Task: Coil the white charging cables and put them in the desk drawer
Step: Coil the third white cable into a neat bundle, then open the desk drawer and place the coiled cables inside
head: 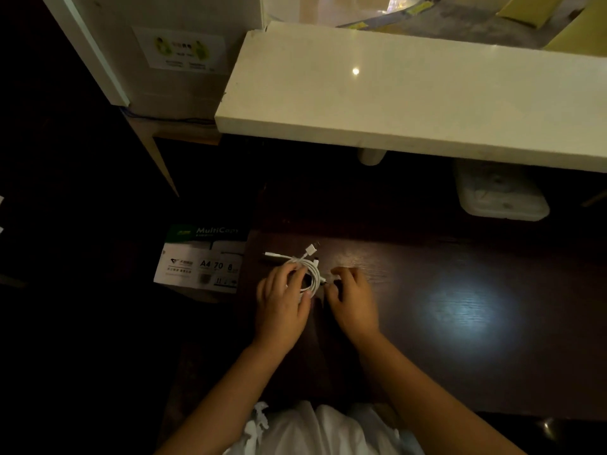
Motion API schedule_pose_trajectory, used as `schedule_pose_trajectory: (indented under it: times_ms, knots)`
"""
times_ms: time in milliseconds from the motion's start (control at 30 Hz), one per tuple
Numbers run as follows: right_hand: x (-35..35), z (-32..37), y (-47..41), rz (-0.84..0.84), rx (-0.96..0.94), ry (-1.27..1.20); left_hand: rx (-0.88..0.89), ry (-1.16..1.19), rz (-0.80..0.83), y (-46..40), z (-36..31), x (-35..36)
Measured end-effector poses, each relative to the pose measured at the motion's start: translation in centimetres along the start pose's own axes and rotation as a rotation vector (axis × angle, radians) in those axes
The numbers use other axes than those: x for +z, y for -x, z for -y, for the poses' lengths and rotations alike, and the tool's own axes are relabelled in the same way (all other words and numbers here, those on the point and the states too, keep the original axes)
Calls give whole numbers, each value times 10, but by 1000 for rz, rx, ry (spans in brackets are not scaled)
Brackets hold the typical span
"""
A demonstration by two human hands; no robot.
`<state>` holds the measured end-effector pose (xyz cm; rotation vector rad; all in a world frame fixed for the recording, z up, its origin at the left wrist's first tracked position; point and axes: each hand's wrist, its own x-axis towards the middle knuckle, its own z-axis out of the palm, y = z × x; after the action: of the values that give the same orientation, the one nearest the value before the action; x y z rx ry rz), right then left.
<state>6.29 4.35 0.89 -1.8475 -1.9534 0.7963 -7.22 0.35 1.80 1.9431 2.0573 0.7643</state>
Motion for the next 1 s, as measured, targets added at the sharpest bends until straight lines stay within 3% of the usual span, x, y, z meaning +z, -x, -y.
schedule_pose_trajectory:
  times_ms: [133, 300, 667, 833, 1000]
  knots:
    - [-4, -15, 23, -96, -171, 300, 160, -107, 131, 20, -16, 13]
    - [-6, -36, 50, -26, -138, 495, 171, -213, 223, 49, -21, 24]
    - [-28, -90, 125, 7, -71, 474, 107, -274, 311, 102, -39, 38]
    - [-24, -124, 177, -114, -152, 454, -1, -313, 380, 120, -52, 52]
    - [0, -163, 216, 30, -131, 495, -32, -329, 341, 140, -57, 63]
